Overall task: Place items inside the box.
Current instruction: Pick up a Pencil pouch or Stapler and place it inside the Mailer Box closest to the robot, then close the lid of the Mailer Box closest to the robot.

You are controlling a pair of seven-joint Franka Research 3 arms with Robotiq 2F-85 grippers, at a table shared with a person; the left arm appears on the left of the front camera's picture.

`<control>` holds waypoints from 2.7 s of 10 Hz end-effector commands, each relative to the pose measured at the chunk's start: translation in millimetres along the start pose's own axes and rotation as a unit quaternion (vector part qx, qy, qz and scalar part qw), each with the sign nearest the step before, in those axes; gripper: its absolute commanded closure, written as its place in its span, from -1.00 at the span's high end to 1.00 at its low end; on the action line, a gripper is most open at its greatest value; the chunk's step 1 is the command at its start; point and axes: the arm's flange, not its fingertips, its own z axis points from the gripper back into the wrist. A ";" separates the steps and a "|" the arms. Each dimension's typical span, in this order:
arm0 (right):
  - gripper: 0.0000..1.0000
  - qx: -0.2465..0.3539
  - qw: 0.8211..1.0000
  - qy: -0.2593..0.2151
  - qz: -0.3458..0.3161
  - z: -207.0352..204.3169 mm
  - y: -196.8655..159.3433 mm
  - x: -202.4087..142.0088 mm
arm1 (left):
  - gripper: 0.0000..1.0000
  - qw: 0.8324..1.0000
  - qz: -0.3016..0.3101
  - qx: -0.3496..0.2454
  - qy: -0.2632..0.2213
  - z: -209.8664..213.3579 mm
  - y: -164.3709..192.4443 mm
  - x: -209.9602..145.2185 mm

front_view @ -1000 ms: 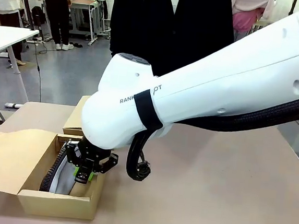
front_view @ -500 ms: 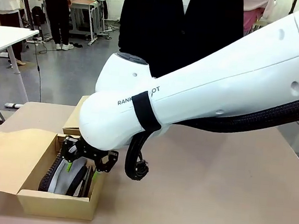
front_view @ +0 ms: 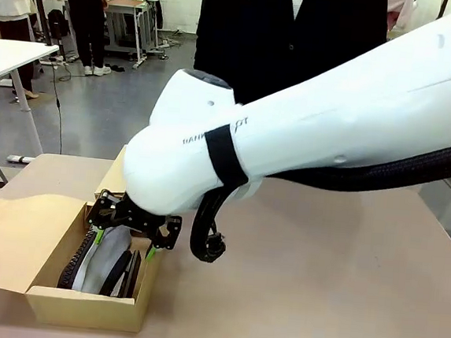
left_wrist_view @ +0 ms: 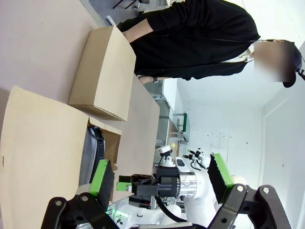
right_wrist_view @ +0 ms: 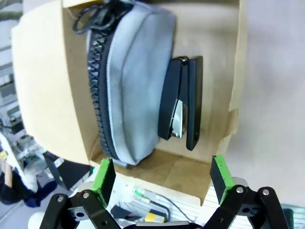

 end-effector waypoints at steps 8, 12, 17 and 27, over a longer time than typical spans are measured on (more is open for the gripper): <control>1.00 0.323 0.941 0.023 -0.094 143.9 -291.6 -5.0 | 1.00 1.000 -0.006 -0.006 0.000 -0.4 1.6 -4.7; 1.00 0.446 0.890 -0.028 -0.094 206.5 -419.5 -56.7 | 1.00 1.000 -0.006 -0.006 0.000 -0.4 1.6 -4.7; 1.00 0.501 0.862 0.070 -0.015 214.3 -543.0 -126.7 | 1.00 1.000 -0.006 -0.006 0.000 -0.4 1.6 -4.7; 1.00 0.499 0.862 0.078 -0.030 254.2 -539.0 -87.7 | 1.00 1.000 -0.006 -0.006 0.000 -0.4 1.6 -4.7</control>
